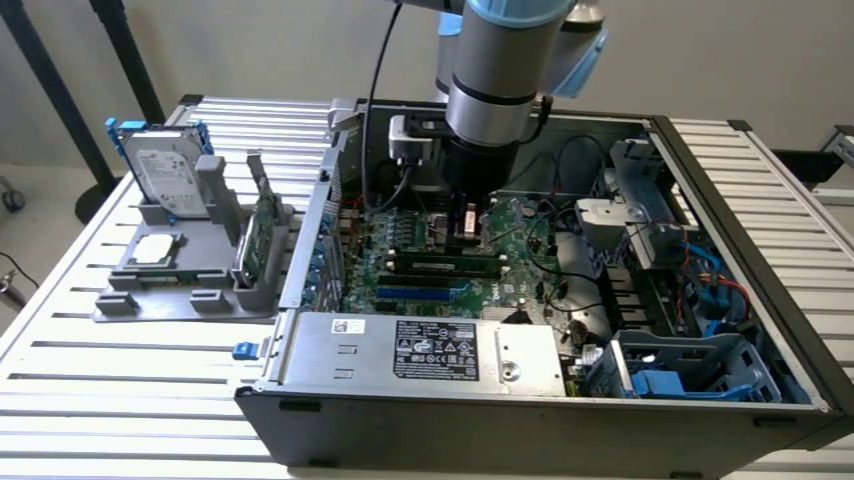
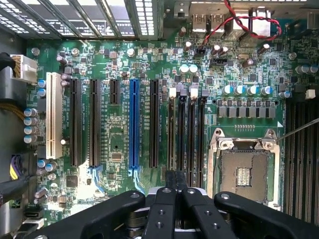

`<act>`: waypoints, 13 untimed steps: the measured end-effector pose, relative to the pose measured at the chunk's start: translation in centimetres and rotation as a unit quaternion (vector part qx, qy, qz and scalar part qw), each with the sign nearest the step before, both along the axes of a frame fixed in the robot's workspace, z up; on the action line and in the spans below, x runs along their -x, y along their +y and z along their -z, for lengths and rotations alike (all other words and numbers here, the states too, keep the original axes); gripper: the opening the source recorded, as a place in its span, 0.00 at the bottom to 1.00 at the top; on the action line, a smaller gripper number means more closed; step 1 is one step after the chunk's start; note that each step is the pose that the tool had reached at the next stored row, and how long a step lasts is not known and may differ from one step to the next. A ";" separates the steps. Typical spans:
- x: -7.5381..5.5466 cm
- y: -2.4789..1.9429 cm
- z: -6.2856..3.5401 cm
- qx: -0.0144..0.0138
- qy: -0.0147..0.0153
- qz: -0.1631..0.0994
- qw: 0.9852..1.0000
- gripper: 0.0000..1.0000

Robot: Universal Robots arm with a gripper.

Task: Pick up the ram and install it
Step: 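Insert the ram into the slot, then press down the ram until it locks into place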

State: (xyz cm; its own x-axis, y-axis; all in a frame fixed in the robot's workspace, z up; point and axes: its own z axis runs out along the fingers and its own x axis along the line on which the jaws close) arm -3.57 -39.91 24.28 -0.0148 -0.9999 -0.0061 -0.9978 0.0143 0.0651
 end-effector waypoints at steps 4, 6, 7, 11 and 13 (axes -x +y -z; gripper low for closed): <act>0.0 0.00 -0.01 0.000 0.000 0.000 1.000 0.11; 0.0 0.00 -0.01 0.000 0.000 0.000 1.000 0.11; 0.0 0.00 -0.01 0.000 0.000 0.000 1.000 0.11; 0.0 0.00 -0.01 0.000 0.000 0.000 1.000 0.11; 0.0 0.00 0.00 0.000 -0.001 0.000 1.000 0.11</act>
